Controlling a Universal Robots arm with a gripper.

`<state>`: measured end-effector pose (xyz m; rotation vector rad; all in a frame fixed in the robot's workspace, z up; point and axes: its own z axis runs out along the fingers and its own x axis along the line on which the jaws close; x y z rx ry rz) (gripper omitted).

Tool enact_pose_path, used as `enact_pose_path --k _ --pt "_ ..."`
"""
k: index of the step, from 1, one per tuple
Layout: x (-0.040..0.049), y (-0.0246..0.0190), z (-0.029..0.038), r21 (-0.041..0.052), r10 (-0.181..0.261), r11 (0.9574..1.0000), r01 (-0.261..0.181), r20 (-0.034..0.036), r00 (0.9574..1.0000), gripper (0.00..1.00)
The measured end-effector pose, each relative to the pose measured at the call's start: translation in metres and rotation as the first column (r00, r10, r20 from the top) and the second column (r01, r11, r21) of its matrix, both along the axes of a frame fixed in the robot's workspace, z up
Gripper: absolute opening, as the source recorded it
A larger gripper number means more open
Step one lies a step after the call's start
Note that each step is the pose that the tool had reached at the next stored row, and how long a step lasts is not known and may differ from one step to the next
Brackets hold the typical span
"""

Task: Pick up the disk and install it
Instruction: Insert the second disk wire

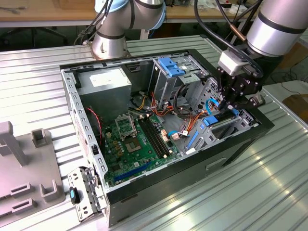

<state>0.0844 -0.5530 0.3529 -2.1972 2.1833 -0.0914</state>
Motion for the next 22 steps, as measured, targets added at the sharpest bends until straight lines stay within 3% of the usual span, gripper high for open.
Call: enact_pose_path --k 3,11,18,22 --pt "0.0004 -0.0001 -0.0007 0.0012 0.000 1.0000 0.000 0.0000 1.0000 0.16" --pt "0.0016 -0.0028 -0.0040 0.0168 0.000 0.9999 0.000 -0.0001 1.0000 0.16" --pt "0.0023 -0.0061 -0.0074 0.0455 0.000 0.9990 0.000 -0.0001 1.0000 0.16" --pt "0.0025 -0.0083 -0.0076 0.0467 0.000 0.9989 0.000 -0.0001 1.0000 0.16"
